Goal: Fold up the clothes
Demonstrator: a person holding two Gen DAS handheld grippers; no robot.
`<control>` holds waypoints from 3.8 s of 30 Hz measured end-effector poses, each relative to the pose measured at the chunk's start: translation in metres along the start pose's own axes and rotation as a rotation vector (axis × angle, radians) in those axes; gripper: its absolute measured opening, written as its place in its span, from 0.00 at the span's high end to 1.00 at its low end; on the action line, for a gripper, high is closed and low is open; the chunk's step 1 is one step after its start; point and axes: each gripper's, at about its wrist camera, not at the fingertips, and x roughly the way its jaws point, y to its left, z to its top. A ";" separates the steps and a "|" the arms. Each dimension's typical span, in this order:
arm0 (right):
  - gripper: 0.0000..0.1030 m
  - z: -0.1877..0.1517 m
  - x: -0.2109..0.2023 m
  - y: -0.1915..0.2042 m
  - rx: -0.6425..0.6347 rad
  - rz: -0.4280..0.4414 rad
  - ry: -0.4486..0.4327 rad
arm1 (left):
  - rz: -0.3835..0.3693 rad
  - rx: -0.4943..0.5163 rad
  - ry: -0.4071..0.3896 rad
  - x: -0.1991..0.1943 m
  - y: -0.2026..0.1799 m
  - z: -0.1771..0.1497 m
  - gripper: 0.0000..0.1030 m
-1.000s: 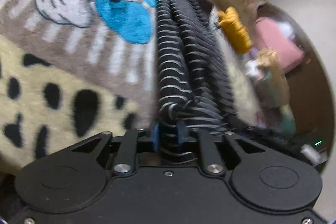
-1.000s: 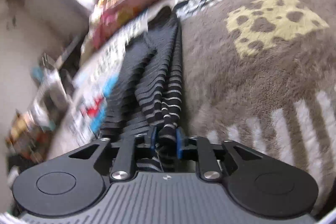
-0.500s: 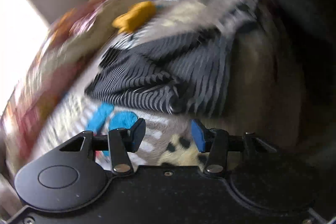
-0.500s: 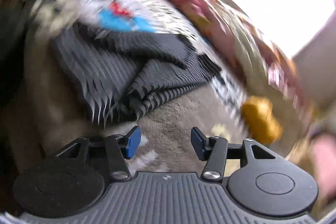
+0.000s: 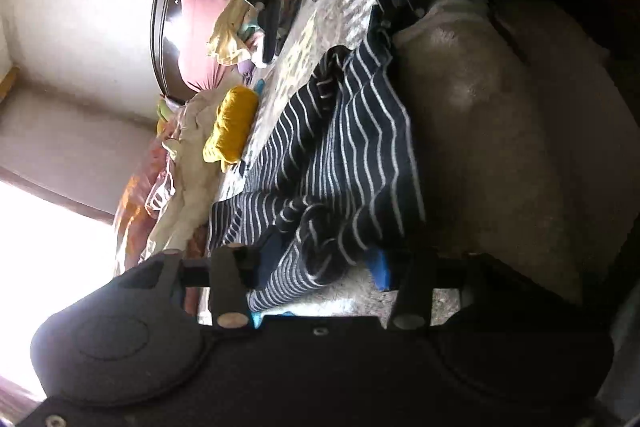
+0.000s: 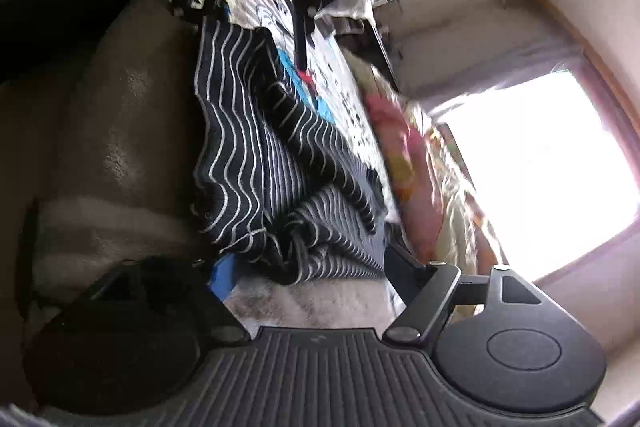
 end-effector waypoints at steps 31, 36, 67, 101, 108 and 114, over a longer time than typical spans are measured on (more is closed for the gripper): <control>0.86 -0.145 0.231 -0.258 1.309 0.513 0.157 | -0.432 -1.585 0.070 0.179 0.269 -0.168 0.84; 0.86 -0.171 0.264 -0.255 1.454 0.500 0.206 | -0.451 -1.828 0.132 0.218 0.256 -0.207 0.83; 0.52 -0.093 0.215 -0.166 1.176 0.195 0.250 | -0.082 -1.374 0.257 0.190 0.183 -0.100 0.60; 0.25 -0.124 0.035 -0.106 1.950 0.121 0.270 | -0.099 -2.222 0.160 0.023 0.090 -0.082 0.39; 0.24 -0.132 0.074 -0.101 1.954 0.220 0.187 | -0.110 -2.248 0.063 0.044 0.082 -0.094 0.39; 0.63 -0.113 0.085 -0.093 1.877 0.274 0.159 | -0.083 -2.230 0.027 0.055 0.074 -0.071 0.67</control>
